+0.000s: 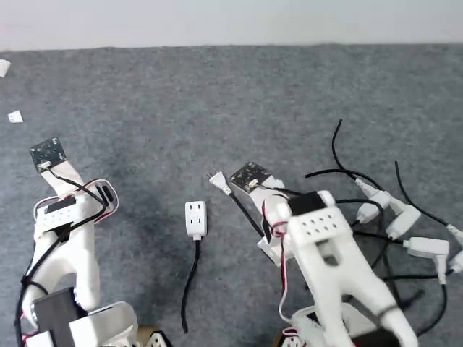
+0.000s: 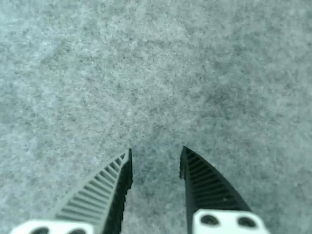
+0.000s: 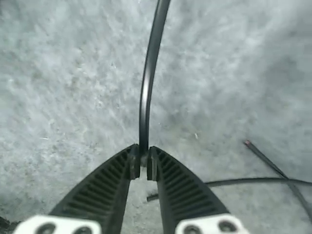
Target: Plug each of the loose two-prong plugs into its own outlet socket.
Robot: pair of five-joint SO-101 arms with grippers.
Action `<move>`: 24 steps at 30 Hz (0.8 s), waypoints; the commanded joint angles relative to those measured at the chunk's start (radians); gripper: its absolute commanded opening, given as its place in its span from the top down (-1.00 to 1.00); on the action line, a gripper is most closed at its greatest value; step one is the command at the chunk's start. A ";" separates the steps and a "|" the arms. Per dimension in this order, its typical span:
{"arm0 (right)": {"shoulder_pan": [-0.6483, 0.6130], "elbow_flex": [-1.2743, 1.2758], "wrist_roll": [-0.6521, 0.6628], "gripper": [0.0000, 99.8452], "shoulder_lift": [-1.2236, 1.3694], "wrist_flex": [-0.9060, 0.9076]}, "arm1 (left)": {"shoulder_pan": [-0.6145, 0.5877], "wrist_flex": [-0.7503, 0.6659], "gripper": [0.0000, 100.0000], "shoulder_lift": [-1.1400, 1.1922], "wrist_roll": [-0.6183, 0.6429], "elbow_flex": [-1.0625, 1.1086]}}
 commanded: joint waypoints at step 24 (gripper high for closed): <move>0.019 -0.945 -0.118 0.98 -0.216 0.492 | -0.002 -0.048 0.70 -0.002 -0.009 -0.044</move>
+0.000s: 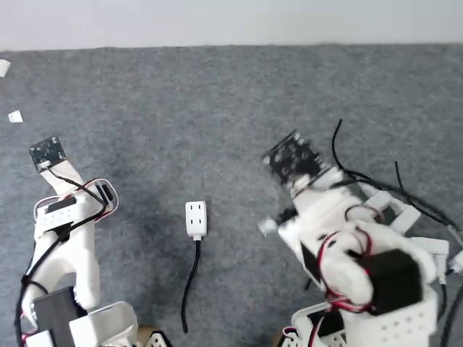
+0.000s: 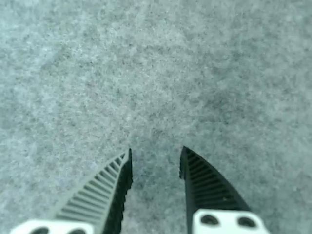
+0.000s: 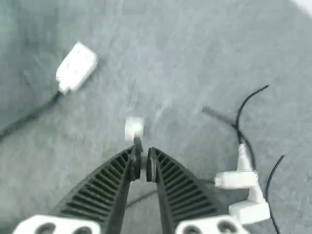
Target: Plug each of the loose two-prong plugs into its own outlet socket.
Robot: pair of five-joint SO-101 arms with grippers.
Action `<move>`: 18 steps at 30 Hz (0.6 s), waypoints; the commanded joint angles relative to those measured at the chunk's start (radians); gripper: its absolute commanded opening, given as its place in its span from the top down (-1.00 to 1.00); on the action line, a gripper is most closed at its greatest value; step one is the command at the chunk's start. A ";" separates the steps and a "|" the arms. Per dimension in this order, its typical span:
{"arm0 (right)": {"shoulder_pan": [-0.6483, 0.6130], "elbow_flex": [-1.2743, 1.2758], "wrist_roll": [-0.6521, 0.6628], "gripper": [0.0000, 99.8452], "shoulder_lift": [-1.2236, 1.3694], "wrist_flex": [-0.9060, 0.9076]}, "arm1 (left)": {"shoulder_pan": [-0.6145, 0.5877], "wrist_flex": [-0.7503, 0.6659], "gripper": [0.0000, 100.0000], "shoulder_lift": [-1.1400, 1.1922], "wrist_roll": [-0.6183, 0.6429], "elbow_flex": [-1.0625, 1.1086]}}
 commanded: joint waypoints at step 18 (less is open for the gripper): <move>0.021 -0.376 -0.068 0.98 1.032 -0.332 | -0.002 -0.023 0.70 -0.006 -0.009 -0.044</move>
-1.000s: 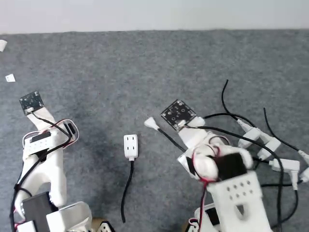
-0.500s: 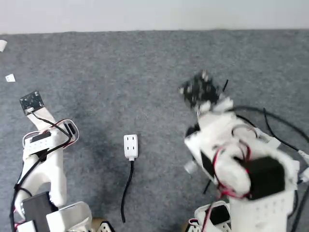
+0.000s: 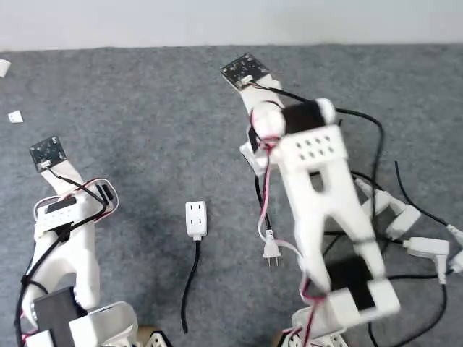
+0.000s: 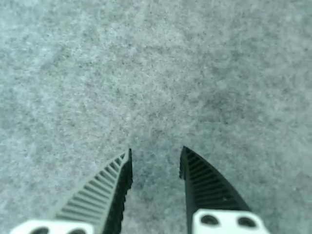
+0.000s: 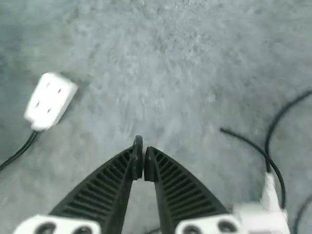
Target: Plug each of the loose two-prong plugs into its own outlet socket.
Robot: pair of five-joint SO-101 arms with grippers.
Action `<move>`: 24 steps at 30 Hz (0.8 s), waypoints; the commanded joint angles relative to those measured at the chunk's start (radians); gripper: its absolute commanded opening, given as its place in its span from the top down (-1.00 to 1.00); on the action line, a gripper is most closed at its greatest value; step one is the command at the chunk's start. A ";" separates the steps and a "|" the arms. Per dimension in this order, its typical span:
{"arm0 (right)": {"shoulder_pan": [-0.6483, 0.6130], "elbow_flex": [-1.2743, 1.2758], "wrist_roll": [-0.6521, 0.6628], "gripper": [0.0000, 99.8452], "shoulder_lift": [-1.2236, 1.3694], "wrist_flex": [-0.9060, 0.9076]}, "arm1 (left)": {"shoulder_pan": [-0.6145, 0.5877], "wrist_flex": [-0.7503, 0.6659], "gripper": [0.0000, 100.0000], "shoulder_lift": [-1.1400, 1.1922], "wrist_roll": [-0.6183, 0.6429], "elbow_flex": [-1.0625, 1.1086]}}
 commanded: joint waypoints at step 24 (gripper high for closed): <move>0.025 0.055 -0.058 0.73 -0.054 -0.018 | 0.002 -0.023 0.70 -0.006 -0.009 -0.044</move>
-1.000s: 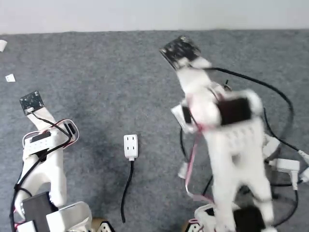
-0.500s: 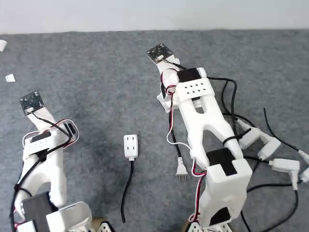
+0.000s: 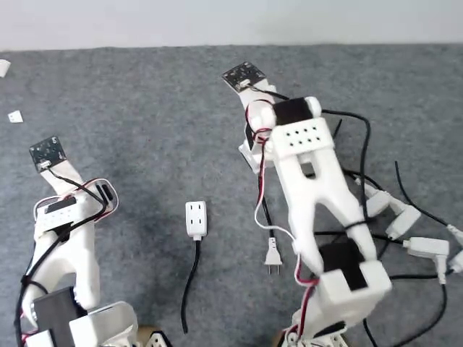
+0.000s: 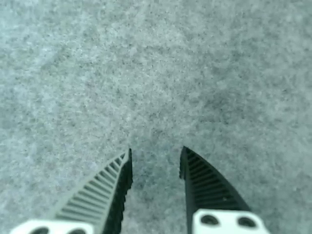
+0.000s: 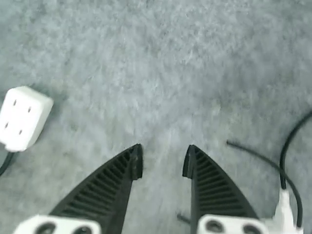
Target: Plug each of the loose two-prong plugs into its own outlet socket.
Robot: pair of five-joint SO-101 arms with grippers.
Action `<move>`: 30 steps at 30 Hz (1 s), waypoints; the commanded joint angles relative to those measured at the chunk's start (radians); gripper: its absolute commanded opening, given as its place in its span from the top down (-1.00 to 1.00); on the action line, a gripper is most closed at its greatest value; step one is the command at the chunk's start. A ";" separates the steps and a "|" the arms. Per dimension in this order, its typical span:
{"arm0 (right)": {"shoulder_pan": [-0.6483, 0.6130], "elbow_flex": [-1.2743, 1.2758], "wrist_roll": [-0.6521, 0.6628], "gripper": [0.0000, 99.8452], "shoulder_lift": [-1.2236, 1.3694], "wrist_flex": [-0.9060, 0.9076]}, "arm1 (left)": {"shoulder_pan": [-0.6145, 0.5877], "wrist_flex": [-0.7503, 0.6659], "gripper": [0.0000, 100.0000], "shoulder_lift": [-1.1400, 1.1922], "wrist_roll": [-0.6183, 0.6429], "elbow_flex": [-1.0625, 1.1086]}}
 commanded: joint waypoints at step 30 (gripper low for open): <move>-0.145 0.752 -0.123 0.84 -0.380 -0.360 | -0.002 -0.023 0.70 -0.006 -0.009 -0.044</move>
